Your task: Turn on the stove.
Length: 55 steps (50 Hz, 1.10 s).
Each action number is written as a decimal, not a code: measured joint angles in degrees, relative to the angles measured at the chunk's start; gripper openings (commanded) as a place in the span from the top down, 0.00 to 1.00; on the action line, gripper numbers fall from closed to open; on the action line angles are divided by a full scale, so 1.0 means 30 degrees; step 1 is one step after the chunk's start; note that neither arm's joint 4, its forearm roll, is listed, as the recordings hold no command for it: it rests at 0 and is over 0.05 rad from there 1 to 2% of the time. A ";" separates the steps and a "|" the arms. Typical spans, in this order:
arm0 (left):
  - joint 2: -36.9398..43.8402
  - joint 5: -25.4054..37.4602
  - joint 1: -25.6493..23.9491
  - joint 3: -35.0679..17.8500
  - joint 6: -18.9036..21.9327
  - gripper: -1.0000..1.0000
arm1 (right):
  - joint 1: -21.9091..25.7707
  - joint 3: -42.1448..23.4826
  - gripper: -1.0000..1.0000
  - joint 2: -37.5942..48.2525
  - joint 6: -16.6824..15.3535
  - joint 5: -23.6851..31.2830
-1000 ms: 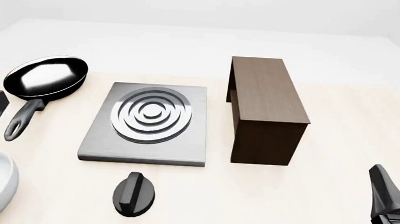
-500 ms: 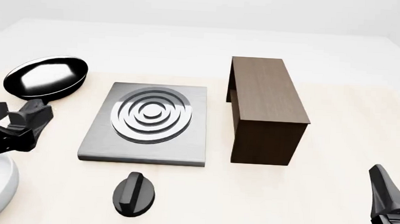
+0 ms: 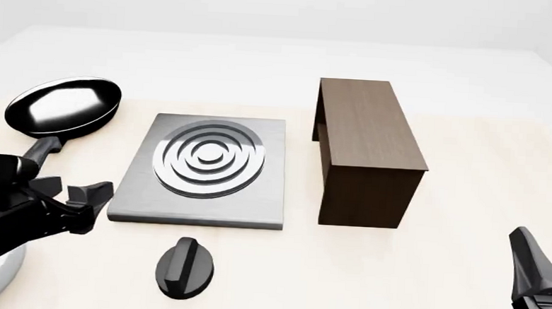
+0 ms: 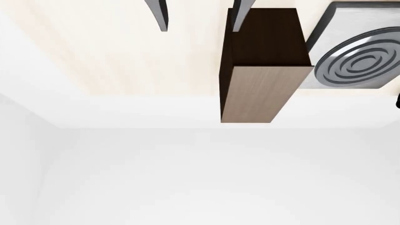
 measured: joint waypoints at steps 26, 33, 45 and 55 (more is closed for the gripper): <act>0.1561 -0.1763 -0.1075 0.2119 -0.0877 0.00 | 0.0000 0.0000 0.00 0.0000 0.0001 0.0000; 0.1993 -0.2090 -0.1467 0.2490 -0.1264 0.00 | 0.0000 0.0000 0.00 0.0000 0.0000 0.0000; 0.3076 -0.3129 -0.2206 0.3202 -0.2089 0.00 | 0.0000 0.0000 0.00 0.0001 0.0000 0.0000; 0.4730 -0.4886 -0.2947 0.4033 -0.3138 0.00 | 0.0000 0.0000 0.00 0.0001 0.0001 0.0000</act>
